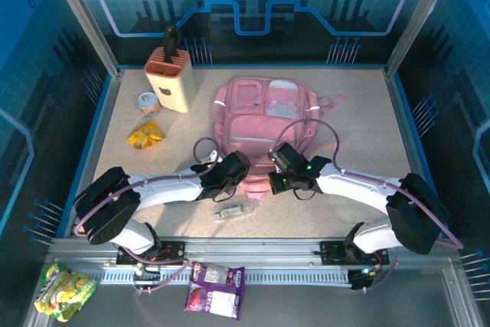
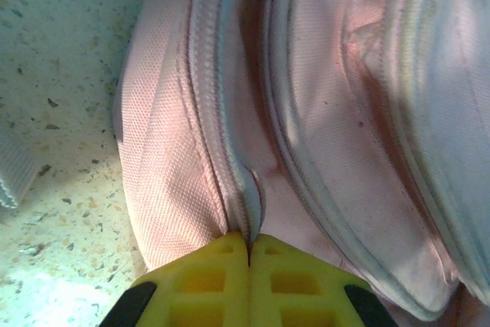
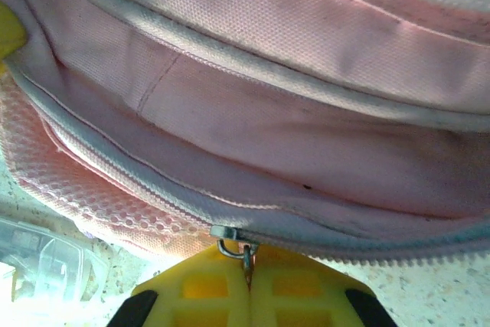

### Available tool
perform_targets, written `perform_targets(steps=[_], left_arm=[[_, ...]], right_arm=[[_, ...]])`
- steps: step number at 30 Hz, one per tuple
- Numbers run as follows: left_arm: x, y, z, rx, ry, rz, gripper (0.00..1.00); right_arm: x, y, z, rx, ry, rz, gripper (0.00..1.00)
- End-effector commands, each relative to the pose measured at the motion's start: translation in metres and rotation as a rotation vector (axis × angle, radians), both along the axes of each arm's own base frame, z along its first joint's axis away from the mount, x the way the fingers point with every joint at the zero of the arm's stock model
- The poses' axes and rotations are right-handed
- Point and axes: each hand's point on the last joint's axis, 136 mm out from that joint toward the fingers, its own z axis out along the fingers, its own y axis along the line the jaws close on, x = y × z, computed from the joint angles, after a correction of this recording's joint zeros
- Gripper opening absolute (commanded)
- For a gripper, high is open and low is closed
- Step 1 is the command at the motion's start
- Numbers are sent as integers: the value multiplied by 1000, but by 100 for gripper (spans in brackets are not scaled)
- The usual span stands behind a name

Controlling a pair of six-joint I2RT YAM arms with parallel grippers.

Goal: Pack the student bag
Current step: Zip the student bag at the center of the table.

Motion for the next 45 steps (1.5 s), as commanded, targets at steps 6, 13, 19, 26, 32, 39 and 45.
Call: perform_targets(steps=[6, 13, 19, 26, 32, 39, 45], left_arm=[[12, 54, 28, 156, -43, -52, 0], [20, 66, 57, 170, -115, -84, 0], [40, 69, 63, 183, -118, -116, 0], [69, 51, 72, 174, -151, -161, 0], [91, 43, 74, 247, -144, -235, 0], [63, 49, 68, 237, -97, -285, 33], [11, 34, 68, 101, -108, -275, 63]], right_arm=[[-2, -53, 11, -117, -24, -93, 0], [7, -78, 14, -101, -17, -165, 0], [-1, -80, 22, -100, -18, -142, 0], [-25, -68, 6, -115, 12, -90, 0], [-33, -6, 11, -12, 15, 21, 0], [-19, 11, 9, 24, 4, 33, 0], [-17, 12, 4, 25, 17, 24, 0]])
